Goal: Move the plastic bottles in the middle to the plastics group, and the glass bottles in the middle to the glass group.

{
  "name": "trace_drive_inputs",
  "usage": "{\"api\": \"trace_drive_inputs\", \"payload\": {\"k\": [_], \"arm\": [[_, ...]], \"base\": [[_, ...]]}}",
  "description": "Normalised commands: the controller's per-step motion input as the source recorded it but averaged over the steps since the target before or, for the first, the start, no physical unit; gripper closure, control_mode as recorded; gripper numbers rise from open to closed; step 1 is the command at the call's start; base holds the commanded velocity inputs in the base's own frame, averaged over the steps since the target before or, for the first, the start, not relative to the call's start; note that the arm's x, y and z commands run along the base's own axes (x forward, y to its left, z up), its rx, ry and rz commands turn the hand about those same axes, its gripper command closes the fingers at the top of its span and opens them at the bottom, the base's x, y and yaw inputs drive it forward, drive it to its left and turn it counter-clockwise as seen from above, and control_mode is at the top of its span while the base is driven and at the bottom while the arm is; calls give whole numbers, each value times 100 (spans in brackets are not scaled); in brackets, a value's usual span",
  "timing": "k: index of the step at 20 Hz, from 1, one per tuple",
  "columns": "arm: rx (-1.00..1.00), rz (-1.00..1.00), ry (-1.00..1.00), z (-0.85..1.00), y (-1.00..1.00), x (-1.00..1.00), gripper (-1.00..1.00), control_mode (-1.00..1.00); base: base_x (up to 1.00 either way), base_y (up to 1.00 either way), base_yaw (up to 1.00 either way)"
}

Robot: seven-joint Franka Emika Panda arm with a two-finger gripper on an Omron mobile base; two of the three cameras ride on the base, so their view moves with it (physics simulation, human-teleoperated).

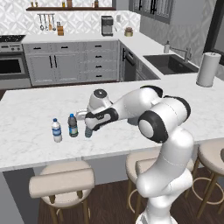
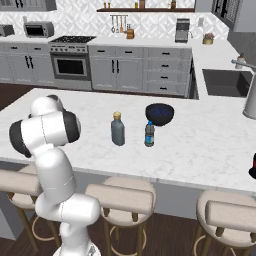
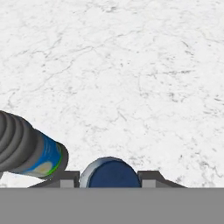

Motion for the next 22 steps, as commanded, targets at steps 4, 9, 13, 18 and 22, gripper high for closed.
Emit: {"api": "trace_drive_inputs", "payload": {"k": [4, 9, 13, 18, 22], "arm": [[0, 0, 0, -27, 4, 0, 100, -100], [1, 0, 0, -23, 3, 0, 100, -100], [3, 0, 0, -20, 4, -3, -100, -100], [3, 0, -8, -10, 6, -5, -100, -100], [2, 0, -16, 0, 1, -4, -100, -100]], "base": [[0, 0, 0], [0, 0, 0], [0, 0, 0], [0, 0, 0], [0, 0, 0]]}}
